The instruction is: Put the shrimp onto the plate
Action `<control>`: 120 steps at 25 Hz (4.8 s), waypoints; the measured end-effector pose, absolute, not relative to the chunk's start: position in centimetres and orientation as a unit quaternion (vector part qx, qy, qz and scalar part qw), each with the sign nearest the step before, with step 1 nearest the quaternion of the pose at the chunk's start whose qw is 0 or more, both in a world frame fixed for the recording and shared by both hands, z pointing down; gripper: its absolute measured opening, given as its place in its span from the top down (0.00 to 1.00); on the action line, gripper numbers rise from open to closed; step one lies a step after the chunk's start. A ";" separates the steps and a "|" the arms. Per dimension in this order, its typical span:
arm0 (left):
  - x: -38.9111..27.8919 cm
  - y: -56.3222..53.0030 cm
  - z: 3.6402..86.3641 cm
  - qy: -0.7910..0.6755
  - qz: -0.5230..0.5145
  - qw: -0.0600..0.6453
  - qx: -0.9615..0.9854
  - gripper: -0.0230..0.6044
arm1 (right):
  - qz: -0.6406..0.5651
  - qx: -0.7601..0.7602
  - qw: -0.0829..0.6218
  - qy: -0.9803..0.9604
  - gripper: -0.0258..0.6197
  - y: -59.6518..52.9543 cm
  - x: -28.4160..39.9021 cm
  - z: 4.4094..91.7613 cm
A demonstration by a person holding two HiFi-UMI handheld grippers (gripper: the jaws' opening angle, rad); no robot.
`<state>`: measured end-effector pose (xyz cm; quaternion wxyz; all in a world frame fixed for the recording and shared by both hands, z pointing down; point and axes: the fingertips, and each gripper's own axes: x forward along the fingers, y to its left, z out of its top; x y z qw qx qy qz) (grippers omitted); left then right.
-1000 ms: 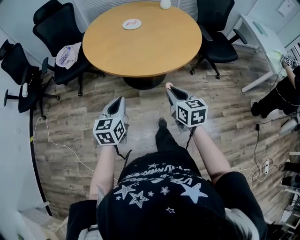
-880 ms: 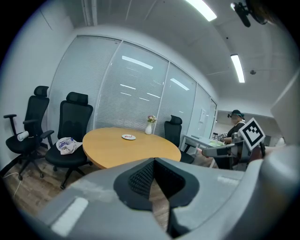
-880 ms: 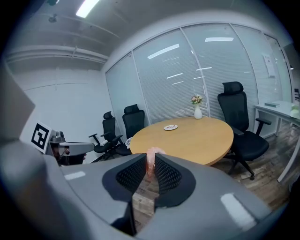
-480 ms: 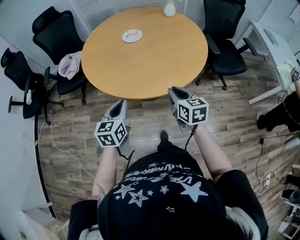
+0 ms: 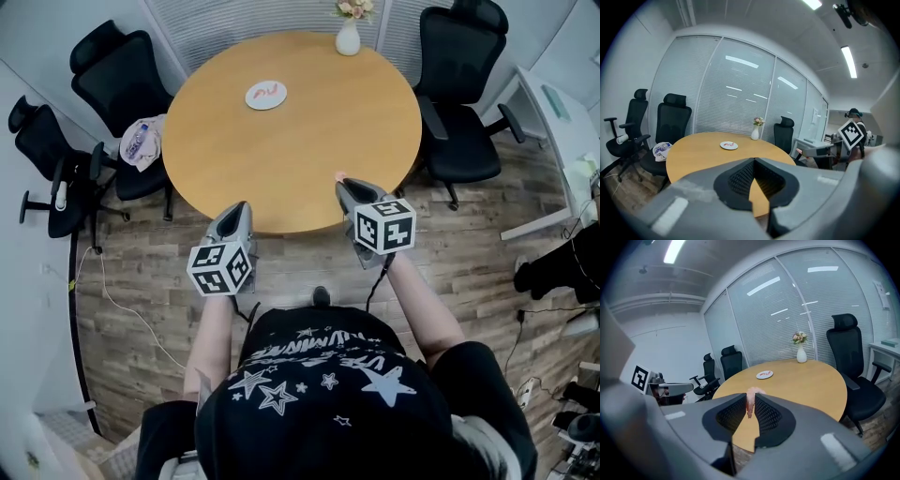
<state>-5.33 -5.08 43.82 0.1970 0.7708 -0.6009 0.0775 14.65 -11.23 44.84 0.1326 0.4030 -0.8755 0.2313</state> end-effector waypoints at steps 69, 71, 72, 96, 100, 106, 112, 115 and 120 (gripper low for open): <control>-24.2 -41.1 55.3 -0.519 0.096 0.309 0.791 0.96 | 0.249 0.421 0.256 -0.834 0.87 -47.2 -8.5 55.9; -23.9 -41.3 55.9 -0.515 0.098 0.314 0.792 0.96 | 0.247 0.420 0.263 -0.833 0.87 -47.7 -8.8 56.6; -23.9 -41.4 56.2 -0.513 0.100 0.316 0.792 0.96 | 0.247 0.419 0.266 -0.832 0.87 -47.9 -8.9 57.0; -23.6 -41.5 60.8 -0.492 0.129 0.357 0.784 0.96 | 0.253 0.403 0.327 -0.816 0.87 -50.7 -10.7 63.6; -23.9 -41.4 61.1 -0.493 0.135 0.355 0.783 0.96 | 0.252 0.403 0.329 -0.816 0.87 -50.9 -10.8 64.0; -23.7 -41.0 61.5 -0.492 0.135 0.362 0.780 0.96 | 0.253 0.399 0.337 -0.814 0.87 -50.9 -11.0 64.5; -23.0 -40.5 61.6 -0.486 0.141 0.363 0.783 0.96 | 0.248 0.395 0.346 -0.814 0.87 -51.2 -11.3 64.6; -22.8 -40.2 61.7 -0.485 0.141 0.364 0.782 0.96 | 0.234 0.386 0.356 -0.818 0.86 -51.2 -11.6 64.7; -22.7 -39.9 61.4 -0.484 0.141 0.361 0.785 0.96 | 0.238 0.394 0.356 -0.813 0.86 -51.2 -11.5 64.8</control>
